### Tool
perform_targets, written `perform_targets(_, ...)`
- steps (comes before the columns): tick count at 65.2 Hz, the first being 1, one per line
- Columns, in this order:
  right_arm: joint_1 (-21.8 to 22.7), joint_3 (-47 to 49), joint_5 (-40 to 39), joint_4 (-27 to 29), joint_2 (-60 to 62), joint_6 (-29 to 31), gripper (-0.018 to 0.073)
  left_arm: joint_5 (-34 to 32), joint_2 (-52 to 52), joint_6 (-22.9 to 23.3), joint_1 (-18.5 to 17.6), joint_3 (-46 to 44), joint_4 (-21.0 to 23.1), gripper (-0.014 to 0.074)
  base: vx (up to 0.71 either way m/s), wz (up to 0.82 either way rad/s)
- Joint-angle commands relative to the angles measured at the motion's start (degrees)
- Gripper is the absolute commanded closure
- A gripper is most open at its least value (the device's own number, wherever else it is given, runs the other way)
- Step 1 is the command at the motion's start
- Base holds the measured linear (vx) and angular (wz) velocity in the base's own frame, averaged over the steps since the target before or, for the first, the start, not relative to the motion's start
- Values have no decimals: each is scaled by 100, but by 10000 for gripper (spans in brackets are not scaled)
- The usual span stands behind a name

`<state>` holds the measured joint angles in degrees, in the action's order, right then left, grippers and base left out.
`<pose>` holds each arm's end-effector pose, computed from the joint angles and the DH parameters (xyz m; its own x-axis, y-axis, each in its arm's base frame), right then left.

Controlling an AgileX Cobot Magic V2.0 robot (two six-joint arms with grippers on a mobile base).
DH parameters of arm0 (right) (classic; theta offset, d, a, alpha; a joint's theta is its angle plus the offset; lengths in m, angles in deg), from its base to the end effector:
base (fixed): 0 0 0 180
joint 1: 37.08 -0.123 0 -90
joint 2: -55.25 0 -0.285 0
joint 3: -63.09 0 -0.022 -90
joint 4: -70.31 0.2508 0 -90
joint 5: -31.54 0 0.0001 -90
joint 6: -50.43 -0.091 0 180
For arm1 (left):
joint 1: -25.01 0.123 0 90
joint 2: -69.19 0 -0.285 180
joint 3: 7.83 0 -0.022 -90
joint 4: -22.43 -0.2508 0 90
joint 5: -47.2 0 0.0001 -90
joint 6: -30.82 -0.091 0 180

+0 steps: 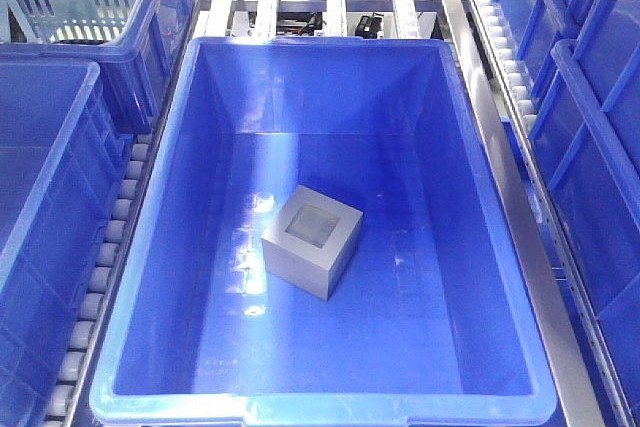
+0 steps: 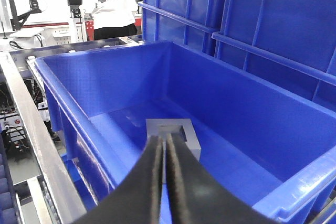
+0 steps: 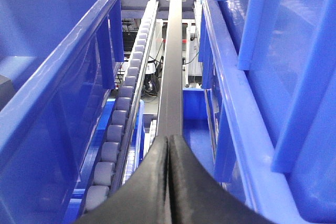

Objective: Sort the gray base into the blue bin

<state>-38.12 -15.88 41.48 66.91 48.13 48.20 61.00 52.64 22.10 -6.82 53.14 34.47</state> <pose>0.0564 0.0001 0.1877 -0.1046 -0.0214 -0.9943 -0.0100 0.9997 -0.0205 0.0467 -0.0343 0.2781 -0.0448 -0.0333 -0.9984 0.5675 0.8217 -0.0529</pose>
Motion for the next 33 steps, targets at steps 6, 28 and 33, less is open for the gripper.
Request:
perform_targets(6,26,-83,-428,-35,66,31,568,-376,-55,13,-37,-154,23,603,0,0)
perform_targets(28,26,-83,-428,-35,66,31,568,-350,-55,-8,404,-154,-445,603,0,0)
perform_targets(33,26,-83,-428,-35,66,31,568,-350,-55,-8,852,-154,-590,603,0,0)
